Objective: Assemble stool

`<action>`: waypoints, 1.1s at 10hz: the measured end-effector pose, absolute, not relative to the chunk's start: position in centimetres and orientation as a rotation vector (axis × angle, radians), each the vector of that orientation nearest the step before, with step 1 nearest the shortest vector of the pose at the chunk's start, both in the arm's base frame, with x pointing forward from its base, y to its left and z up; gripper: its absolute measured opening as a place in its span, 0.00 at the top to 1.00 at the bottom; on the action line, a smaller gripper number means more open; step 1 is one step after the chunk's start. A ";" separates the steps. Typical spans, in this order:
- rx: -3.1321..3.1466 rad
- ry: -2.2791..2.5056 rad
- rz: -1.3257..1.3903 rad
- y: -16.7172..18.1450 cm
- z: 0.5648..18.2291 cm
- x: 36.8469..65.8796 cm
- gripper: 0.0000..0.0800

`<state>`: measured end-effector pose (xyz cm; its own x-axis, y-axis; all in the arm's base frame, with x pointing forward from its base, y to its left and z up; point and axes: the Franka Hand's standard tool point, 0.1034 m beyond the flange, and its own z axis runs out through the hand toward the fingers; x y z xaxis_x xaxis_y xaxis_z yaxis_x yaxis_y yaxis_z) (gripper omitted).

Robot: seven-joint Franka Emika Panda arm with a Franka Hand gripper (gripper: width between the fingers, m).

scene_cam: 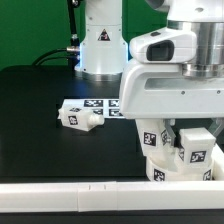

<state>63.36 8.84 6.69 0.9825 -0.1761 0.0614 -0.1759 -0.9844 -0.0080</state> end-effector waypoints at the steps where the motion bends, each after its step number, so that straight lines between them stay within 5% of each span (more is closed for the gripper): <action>1: -3.056 0.621 -0.103 8.3 6.9 63.7 0.58; 3: -2.852 1.171 -0.036 7.2 6.8 63.6 0.58; 9: -2.590 1.699 -0.002 6.3 6.5 63.1 0.58; 11: -2.609 1.664 -0.007 6.2 6.6 63.2 0.27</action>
Offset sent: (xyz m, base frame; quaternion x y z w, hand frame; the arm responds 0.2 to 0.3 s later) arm 0.0104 -0.0055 0.0062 0.0244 -0.0235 0.2853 0.9578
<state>63.17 6.24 6.62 0.4223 -0.9062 -0.0218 -0.9060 -0.4212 -0.0420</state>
